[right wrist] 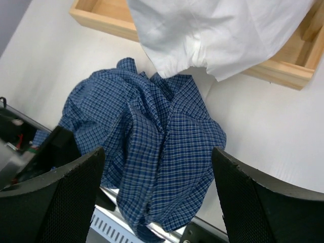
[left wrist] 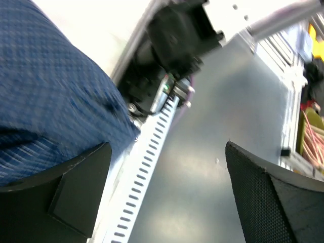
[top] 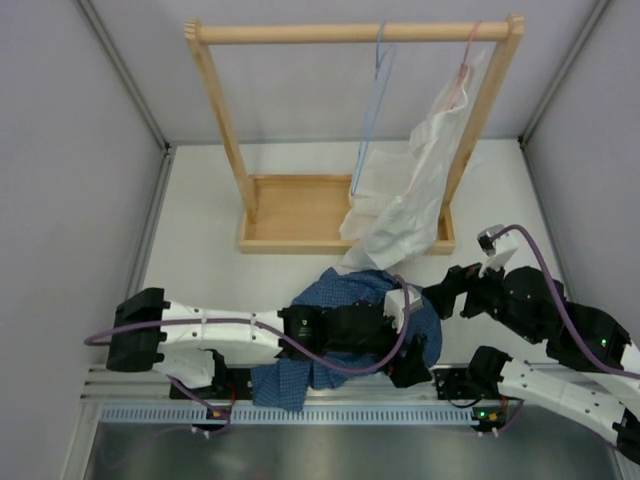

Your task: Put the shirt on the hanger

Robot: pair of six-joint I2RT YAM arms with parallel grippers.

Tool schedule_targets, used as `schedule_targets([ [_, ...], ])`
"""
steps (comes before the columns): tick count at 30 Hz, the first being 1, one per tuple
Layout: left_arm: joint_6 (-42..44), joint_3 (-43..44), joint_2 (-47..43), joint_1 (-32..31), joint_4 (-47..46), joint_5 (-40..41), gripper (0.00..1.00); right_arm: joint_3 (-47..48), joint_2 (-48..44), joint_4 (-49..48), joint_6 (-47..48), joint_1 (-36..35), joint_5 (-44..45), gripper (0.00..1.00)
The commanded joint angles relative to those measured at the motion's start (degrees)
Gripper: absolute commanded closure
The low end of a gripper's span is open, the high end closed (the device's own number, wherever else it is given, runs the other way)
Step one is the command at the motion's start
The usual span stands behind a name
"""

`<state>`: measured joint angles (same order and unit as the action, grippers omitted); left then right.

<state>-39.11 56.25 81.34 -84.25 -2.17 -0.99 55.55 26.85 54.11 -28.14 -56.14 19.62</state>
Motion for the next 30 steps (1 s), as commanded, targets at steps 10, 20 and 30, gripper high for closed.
schedule_targets([
  [10, 4.4, -7.56, -20.19, 0.13, 12.02, 27.72, 0.03, -2.64, 4.96, 1.09, 5.56, -0.73, -6.61, 0.19],
  [20, 5.36, -5.09, -1.72, 9.18, 9.13, 17.18, 0.34, -1.41, 1.45, 1.0, 2.92, -0.73, -5.9, 0.24],
  [30, 2.29, -6.76, -8.61, 10.51, 9.64, 24.07, 1.0, -3.43, 3.45, -5.14, 5.46, -0.73, -21.53, 0.39],
])
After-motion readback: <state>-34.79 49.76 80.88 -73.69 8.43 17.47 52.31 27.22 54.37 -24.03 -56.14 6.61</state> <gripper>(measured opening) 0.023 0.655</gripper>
